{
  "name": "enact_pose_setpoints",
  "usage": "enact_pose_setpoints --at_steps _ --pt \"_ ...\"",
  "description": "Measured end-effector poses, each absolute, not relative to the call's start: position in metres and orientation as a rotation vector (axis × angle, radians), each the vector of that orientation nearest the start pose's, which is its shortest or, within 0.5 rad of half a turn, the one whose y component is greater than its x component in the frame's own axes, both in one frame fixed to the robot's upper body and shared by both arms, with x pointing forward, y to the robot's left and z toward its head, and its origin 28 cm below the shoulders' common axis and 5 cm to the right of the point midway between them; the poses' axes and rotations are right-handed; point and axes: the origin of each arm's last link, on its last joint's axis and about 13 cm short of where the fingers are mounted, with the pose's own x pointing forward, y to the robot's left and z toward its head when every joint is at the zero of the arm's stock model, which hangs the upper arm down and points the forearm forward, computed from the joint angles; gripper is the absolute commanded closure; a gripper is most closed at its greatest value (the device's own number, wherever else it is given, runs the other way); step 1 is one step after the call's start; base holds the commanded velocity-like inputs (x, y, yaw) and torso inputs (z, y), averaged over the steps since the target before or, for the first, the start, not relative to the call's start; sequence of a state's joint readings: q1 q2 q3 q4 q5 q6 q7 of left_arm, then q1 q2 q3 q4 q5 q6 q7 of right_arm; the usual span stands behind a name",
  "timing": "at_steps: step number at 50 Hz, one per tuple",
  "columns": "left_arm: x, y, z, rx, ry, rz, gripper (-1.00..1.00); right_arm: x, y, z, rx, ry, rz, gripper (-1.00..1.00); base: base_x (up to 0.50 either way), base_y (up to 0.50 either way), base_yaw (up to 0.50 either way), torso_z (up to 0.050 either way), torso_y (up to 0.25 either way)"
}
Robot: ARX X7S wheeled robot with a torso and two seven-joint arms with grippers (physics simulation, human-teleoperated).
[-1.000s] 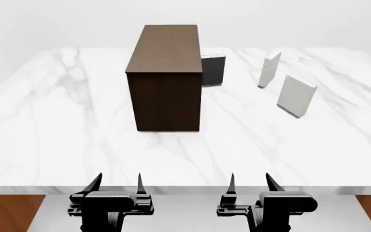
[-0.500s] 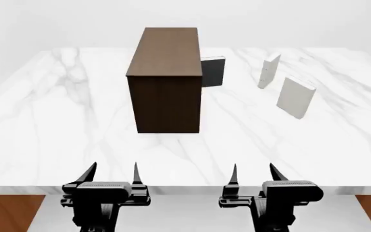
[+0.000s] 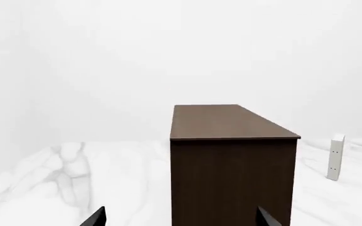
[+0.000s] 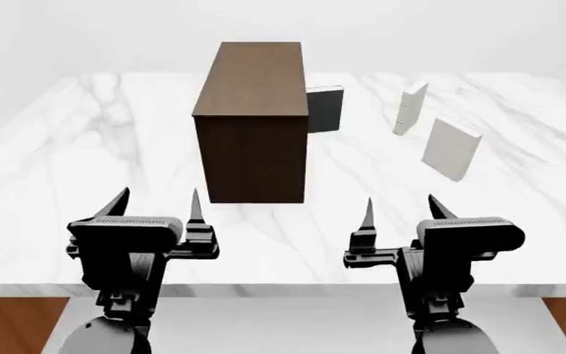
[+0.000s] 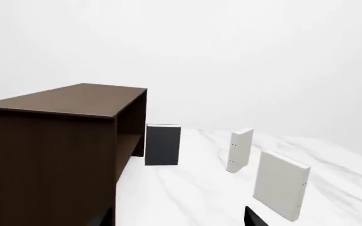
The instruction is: Pick up the book on the right and place it under the cabinet shelf.
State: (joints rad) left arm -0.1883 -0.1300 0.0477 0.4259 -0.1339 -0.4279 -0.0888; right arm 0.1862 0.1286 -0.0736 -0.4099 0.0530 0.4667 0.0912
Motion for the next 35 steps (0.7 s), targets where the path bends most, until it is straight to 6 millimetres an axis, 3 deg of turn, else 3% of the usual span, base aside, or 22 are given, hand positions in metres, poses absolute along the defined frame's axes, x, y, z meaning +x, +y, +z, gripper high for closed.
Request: enact_pose_setpoints --at_steps 18,35 --pt "0.248 0.222 0.172 0.049 -0.263 -0.015 -1.00 0.248 -0.113 0.169 -0.115 -0.229 -0.030 -1.00 0.06 -0.06 0.00 0.000 0.000" --pt "0.251 0.223 0.191 0.077 -0.291 -0.026 -1.00 0.249 -0.118 0.195 -0.133 -0.277 -0.055 -1.00 0.06 -0.33 0.00 0.000 0.000"
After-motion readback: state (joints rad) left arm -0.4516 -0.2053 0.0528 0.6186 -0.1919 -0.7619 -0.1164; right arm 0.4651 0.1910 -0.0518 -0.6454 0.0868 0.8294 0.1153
